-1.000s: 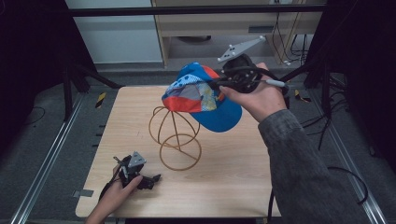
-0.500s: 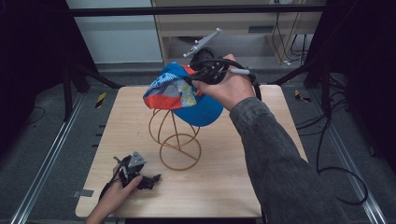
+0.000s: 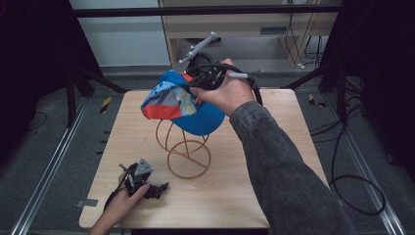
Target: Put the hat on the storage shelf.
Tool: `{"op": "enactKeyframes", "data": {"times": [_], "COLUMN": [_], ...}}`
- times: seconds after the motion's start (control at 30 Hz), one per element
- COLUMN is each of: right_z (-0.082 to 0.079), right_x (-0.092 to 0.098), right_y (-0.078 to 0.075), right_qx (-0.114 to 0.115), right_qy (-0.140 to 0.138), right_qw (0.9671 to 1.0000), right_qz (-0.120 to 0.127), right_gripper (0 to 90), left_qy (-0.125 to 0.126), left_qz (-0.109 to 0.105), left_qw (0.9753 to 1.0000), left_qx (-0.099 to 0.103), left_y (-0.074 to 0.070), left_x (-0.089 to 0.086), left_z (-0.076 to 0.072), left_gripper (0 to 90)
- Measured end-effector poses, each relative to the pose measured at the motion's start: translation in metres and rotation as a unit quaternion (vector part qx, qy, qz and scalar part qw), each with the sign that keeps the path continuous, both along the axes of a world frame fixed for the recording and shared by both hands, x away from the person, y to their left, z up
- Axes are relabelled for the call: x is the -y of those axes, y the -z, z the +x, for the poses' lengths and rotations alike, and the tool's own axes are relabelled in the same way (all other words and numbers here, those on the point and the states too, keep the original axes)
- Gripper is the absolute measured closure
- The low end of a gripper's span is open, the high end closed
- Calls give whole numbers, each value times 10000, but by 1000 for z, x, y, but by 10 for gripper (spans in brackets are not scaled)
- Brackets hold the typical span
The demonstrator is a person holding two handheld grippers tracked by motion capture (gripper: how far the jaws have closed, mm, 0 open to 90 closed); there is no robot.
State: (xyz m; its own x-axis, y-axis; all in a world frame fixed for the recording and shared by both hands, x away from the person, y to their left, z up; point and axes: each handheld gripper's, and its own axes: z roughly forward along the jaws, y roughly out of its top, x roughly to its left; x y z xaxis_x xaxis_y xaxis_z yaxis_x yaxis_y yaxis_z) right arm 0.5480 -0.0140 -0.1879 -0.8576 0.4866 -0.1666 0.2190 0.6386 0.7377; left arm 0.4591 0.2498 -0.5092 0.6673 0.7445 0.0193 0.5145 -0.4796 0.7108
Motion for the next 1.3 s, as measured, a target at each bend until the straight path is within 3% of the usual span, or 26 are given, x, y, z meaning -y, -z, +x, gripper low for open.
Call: {"op": "enactKeyframes", "data": {"times": [0.17, 0.47, 1.3], "right_z": [3, 6, 3], "right_x": [-10, -30, -46], "right_y": [8, 25, 44], "right_qx": [-83, -193, -318], "right_qy": [-75, -209, -455], "right_qw": [9999, 9995, 9979], "right_qz": [23, -153, -333], "right_gripper": [900, 900, 884], "left_qy": [-5, -4, 2], "left_qz": [8, 8, -1], "left_qw": [10000, 10000, 10000], "left_qx": [-1, 0, 2], "left_y": [0, 0, 0], "left_x": [0, 0, 0], "left_z": [0, 0, 0], "left_gripper": [0, 0, 0]}}
